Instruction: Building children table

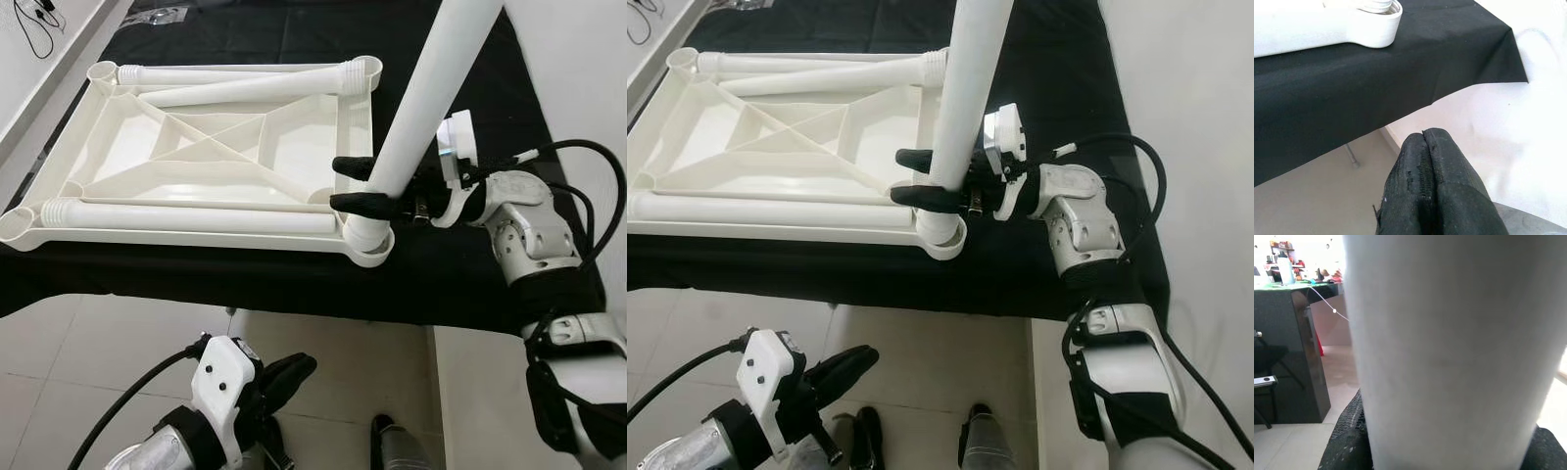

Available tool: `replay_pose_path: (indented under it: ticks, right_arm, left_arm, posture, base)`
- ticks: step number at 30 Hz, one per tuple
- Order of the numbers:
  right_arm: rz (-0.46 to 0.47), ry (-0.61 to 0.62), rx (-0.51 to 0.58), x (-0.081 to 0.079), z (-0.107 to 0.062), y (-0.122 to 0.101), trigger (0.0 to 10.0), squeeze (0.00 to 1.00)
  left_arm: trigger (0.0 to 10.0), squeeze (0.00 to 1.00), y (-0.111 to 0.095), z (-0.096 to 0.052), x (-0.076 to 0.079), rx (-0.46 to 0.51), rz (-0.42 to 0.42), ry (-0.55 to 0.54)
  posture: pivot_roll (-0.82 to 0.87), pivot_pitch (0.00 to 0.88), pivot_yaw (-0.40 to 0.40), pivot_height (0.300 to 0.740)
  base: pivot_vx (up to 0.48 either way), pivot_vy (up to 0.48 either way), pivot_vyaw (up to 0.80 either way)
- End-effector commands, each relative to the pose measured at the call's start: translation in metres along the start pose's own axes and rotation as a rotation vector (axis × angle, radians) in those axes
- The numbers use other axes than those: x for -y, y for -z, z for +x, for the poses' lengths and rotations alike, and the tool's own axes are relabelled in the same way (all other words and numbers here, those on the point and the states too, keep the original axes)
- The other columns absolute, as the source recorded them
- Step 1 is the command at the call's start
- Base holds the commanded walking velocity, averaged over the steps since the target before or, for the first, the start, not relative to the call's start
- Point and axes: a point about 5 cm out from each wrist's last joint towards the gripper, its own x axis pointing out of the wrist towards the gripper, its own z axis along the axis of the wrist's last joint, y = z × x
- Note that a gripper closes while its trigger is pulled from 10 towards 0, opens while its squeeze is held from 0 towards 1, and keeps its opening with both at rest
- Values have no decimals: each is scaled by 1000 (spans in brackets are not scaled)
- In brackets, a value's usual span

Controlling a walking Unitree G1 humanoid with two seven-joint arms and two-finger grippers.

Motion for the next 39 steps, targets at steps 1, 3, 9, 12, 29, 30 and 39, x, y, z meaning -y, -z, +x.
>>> replay_pose_path:
  ticks: [1,3,9,12,29,30,39]
  right_arm:
    - [108,13,-115,-5,-6,28,10000,0]
    - [144,7,-133,-3,-9,28,10000,0]
    - [206,-34,-136,-2,-13,25,10000,0]
    - [241,-58,-144,-2,-14,25,10000,0]
    - [124,146,-184,-13,0,48,10000,0]
    - [102,161,-179,-15,0,47,10000,0]
    - [-64,62,-303,-50,4,51,10000,0]
  left_arm:
    - [10000,0,1,-4,1,-25,0,2]
    - [10000,0,1,-3,1,-24,-3,4]
    - [10000,0,0,-3,1,-22,-4,4]
    - [10000,0,0,-2,0,-21,-6,4]
    - [10000,0,-1,1,-2,-17,-8,4]
    - [10000,0,-1,1,-2,-17,-8,4]
    - [10000,0,-1,2,-5,-16,-6,2]
  posture:
    - [116,365,49,740]
    - [113,366,49,740]
    - [112,370,46,740]
    - [111,374,47,740]
    - [107,389,46,740]
    - [107,389,46,740]
    - [98,392,48,740]
  base:
    - [0,0,0]
    - [0,0,0]
    - [0,0,0]
    - [0,0,0]
    - [0,0,0]
    - [0,0,0]
    - [0,0,0]
